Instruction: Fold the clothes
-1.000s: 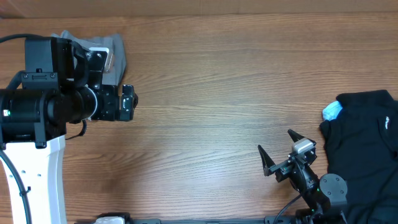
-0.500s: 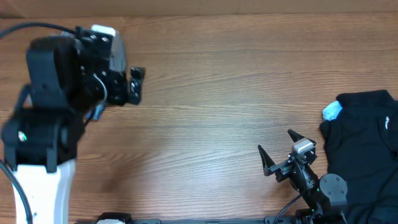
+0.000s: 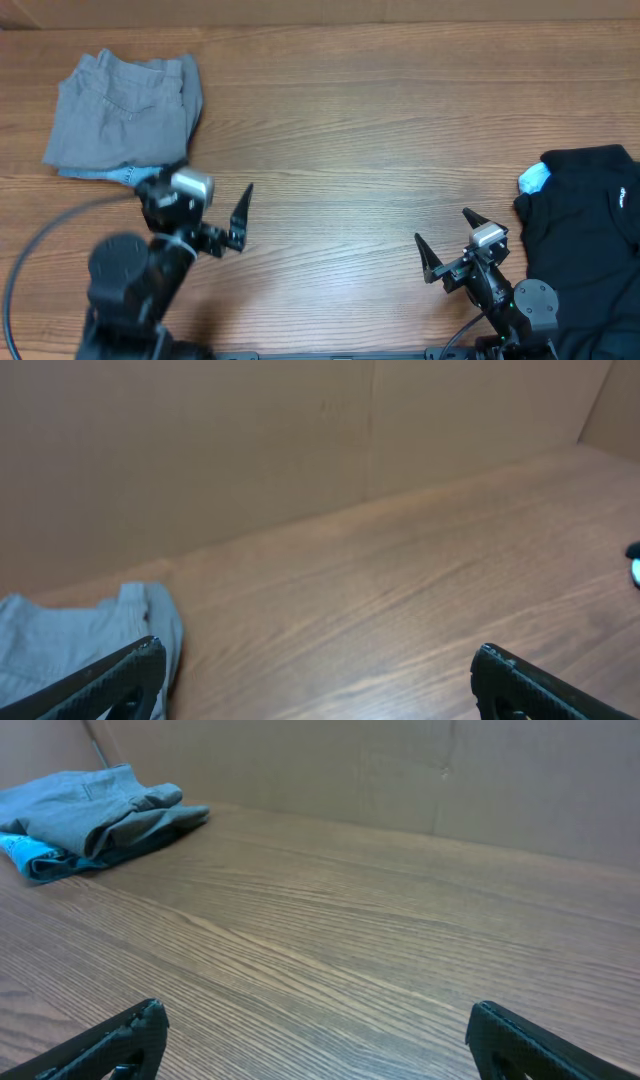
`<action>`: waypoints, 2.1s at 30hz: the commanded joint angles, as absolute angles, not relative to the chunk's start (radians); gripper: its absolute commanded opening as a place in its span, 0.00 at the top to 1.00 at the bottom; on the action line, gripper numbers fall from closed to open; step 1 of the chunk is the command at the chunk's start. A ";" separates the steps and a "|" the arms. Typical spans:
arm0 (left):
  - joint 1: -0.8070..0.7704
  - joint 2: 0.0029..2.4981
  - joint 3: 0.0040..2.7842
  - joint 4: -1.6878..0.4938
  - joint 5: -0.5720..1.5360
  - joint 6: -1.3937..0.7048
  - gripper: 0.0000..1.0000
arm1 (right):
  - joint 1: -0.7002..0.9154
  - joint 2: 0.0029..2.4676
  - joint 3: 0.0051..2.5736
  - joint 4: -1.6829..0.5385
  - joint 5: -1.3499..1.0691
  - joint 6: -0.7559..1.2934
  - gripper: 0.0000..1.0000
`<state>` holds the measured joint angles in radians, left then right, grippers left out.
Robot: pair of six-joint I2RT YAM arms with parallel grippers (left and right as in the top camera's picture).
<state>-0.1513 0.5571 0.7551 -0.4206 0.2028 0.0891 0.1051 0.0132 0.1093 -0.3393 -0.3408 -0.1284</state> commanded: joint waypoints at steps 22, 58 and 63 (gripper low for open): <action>-0.157 0.003 0.058 -0.176 0.196 0.109 0.00 | 0.101 0.003 0.103 -0.334 -0.345 -0.131 0.00; -0.157 0.005 0.054 -0.176 0.192 0.109 0.00 | 0.101 0.003 0.103 -0.334 -0.345 -0.131 0.00; -0.157 0.005 0.054 -0.176 0.192 0.109 0.00 | 0.101 0.003 0.103 -0.334 -0.345 -0.131 0.00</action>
